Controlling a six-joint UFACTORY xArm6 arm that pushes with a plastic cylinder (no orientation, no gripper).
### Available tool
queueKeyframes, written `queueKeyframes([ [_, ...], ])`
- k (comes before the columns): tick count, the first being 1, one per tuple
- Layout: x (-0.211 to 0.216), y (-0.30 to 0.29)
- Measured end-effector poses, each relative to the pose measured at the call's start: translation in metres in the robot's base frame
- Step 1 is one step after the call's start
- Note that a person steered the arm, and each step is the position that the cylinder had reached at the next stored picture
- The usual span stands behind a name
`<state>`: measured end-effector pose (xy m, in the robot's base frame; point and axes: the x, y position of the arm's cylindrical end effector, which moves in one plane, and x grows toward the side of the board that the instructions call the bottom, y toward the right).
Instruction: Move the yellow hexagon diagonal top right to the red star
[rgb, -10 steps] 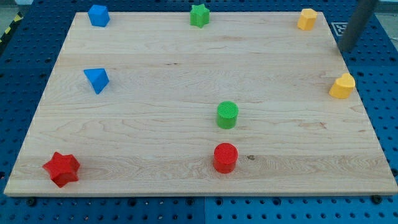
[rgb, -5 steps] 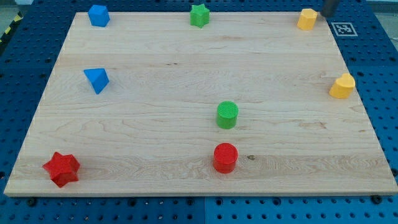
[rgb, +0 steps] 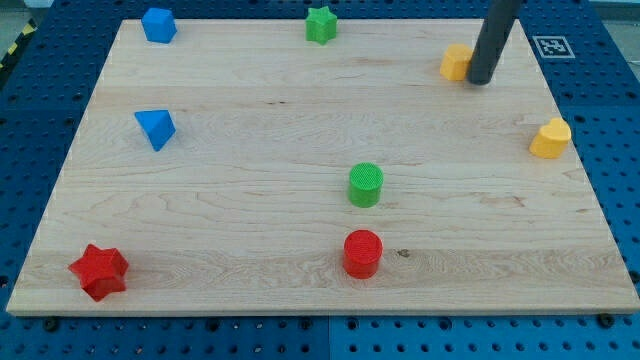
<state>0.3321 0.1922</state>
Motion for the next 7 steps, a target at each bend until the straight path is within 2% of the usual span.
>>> queueKeyframes([
  [1,0.005,0.001],
  [2,0.037,0.015],
  [3,0.025,0.045],
  [4,-0.022,0.040],
  [5,-0.043,0.039],
  [7,-0.051,0.022],
])
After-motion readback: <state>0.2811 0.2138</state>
